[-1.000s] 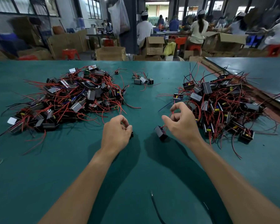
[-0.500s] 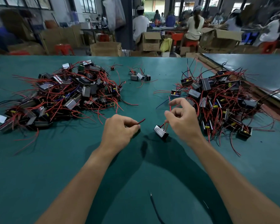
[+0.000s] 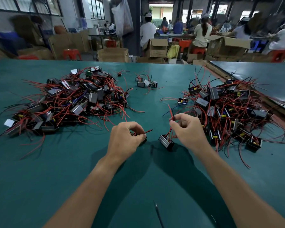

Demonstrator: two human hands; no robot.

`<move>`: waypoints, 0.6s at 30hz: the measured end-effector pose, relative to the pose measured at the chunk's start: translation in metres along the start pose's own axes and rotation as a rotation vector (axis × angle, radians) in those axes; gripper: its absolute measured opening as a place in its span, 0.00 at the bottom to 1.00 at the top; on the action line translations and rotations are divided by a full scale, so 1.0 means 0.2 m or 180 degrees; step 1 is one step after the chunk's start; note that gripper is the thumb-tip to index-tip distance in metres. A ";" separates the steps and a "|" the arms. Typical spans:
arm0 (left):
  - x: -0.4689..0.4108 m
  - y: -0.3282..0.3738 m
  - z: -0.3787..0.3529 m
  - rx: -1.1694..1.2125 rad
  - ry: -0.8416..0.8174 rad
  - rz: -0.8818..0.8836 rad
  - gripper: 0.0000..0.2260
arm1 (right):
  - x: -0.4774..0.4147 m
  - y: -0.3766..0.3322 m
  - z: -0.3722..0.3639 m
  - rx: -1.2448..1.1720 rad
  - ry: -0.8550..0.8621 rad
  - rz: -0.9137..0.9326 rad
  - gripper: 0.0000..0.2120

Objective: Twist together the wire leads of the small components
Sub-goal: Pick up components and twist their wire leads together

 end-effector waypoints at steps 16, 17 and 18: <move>0.02 0.04 -0.03 0.0044 -0.0126 -0.0076 0.12 | 0.02 -0.04 -0.05 0.0023 -0.0743 0.0085 0.09; 0.02 0.04 -0.03 0.0132 -0.0109 -0.0058 0.11 | 0.03 -0.04 -0.07 0.0161 -0.0934 0.0082 0.09; 0.02 0.05 -0.05 0.0212 -0.0113 -0.0029 0.09 | 0.04 -0.04 -0.09 0.0333 -0.1130 0.0101 0.09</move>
Point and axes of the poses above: each hand's wrist, its own x-axis away from the middle knuckle, its own z-axis out of the back of the hand, y = z × x, the point moved 10 cm from there along -x, towards the middle knuckle, and after that the axes turned 14 degrees about z, right-handed, at the moved point
